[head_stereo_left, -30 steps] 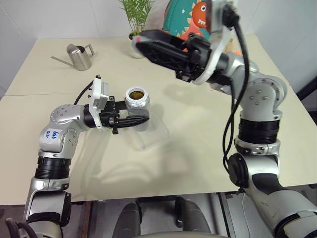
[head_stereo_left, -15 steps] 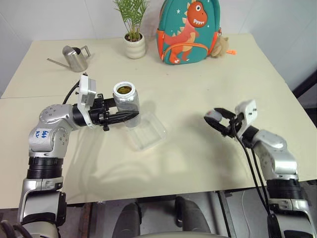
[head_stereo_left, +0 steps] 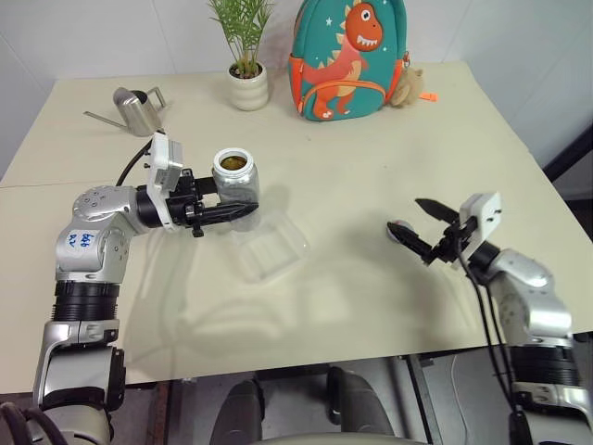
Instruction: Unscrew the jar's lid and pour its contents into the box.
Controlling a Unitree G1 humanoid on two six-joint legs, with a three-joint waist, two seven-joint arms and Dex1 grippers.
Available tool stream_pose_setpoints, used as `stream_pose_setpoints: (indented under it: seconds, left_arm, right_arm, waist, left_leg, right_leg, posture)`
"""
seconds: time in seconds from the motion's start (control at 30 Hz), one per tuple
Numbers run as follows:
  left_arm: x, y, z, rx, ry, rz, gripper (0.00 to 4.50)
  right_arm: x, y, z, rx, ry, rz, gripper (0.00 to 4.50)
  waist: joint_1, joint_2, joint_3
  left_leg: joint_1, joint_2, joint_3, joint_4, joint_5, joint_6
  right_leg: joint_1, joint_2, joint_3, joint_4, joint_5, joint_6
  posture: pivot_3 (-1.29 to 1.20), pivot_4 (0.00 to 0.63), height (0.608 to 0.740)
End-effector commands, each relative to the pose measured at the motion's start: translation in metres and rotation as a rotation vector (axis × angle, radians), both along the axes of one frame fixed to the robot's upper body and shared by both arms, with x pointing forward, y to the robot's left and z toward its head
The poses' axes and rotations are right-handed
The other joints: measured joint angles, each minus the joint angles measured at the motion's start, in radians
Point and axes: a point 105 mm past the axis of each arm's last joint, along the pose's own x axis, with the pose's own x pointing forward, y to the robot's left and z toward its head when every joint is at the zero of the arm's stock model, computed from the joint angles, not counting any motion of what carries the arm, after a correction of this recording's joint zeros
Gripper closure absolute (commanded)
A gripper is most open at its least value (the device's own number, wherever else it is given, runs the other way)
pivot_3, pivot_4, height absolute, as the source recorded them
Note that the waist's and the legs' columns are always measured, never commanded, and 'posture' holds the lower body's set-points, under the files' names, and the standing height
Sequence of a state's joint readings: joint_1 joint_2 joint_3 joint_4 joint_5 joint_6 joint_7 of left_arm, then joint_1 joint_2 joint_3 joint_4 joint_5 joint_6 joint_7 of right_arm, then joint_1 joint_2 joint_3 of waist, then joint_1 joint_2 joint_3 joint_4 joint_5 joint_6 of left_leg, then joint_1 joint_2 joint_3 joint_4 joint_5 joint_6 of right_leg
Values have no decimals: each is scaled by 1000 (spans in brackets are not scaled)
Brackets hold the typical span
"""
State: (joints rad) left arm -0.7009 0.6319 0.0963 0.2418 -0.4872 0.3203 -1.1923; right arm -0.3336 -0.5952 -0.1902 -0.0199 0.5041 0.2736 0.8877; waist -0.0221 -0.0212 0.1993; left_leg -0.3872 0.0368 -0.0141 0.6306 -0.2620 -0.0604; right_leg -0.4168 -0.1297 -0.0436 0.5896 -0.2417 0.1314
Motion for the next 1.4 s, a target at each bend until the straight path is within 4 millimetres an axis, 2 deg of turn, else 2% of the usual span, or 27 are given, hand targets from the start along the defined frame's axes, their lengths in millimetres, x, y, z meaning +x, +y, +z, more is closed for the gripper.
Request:
stream_pose_setpoints:
  seconds: [0.03, 0.13, 0.23, 0.33, 0.43, 0.63, 0.73, 0.9, 1.03, 1.1, 1.27, 1.4]
  left_arm:
    - [4, 3, 12, 79, -101, 29, 2494]
    - [7, 5, 14, 123, -143, 38, 2494]
    - [10, 6, 20, 138, -223, 52, 2494]
    - [19, 5, 32, 133, -350, 137, 2494]
    - [24, 1, 39, 135, -495, 205, 2494]
    - [23, -10, 14, 420, -918, 234, 2494]
    - [28, -14, 24, 455, -1129, 305, 2494]
    - [20, -28, 30, 554, -1492, 248, 2494]
    - [18, -35, 19, 663, -1811, 159, 2494]
    - [24, -35, 14, 707, -1958, 150, 2494]
    - [36, -37, 11, 703, -2200, 166, 2494]
    - [35, -45, 13, 624, -2345, 188, 2494]
  right_arm:
    - [-26, 42, 39, 14, -11, 232, 26]
    - [-40, 68, 53, -2, -5, 356, 26]
    - [-51, 90, 55, -68, -13, 446, 26]
    - [-57, 102, 53, -100, -9, 490, 26]
    - [-55, 103, 45, -127, 9, 483, 26]
    - [-52, 99, 36, -159, 25, 462, 26]
    - [-49, 97, 35, -155, 25, 447, 26]
    - [-48, 96, 35, -146, 23, 433, 26]
    - [-47, 96, 35, -138, 23, 422, 26]
    - [-46, 96, 35, -133, 20, 416, 26]
    - [-46, 97, 35, -116, 18, 407, 26]
    - [-47, 100, 35, -102, 17, 406, 26]
  waist:
    - [-2, 0, 0]
    - [-2, 0, 0]
    - [4, 0, 0]
    - [19, 0, 0]
    - [30, 0, 0]
    - [48, 0, 0]
    - [48, 0, 0]
    - [49, 0, 0]
    - [48, 0, 0]
    - [49, 0, 0]
    - [50, 0, 0]
    - [49, 0, 0]
  left_leg:
    - [0, 0, 0, 0, 0, 0]
    - [0, 0, 0, 0, 0, 0]
    - [0, 0, 0, 0, 0, 0]
    - [-1, 0, 0, 1, -1, 1]
    - [-2, 0, 0, 1, -1, 1]
    - [-3, -1, 1, 2, -2, 2]
    - [-3, -1, 1, 2, -2, 2]
    - [-3, -1, 1, 2, -2, 2]
    - [-2, -1, 2, 1, -2, 1]
    - [-2, -1, 2, 0, -2, 2]
    - [-3, -1, 2, 1, -2, 2]
    - [-3, -1, 2, 0, -2, 2]
  right_leg:
    - [0, 0, 0, 0, 0, 0]
    - [0, 0, 0, 0, 0, 0]
    - [0, 0, 0, 0, 0, 0]
    - [0, 0, 0, -1, 0, 0]
    - [0, 0, 0, -2, 0, 1]
    - [0, 0, 0, -5, 1, 2]
    - [0, 0, 0, -4, 1, 2]
    - [0, 0, 0, -4, 2, 3]
    - [0, -1, 0, -5, 2, 3]
    - [0, -1, 0, -5, 2, 3]
    - [0, -1, 0, -4, 2, 4]
    - [-1, -1, 0, -4, 2, 4]
  posture:
    - [0, 150, 740]
    - [0, 150, 740]
    - [0, 150, 740]
    - [0, 150, 740]
    - [0, 150, 740]
    - [0, 150, 740]
    - [0, 150, 740]
    - [0, 150, 740]
    - [0, 150, 740]
    - [0, 150, 740]
    - [0, 150, 740]
    - [0, 150, 740]
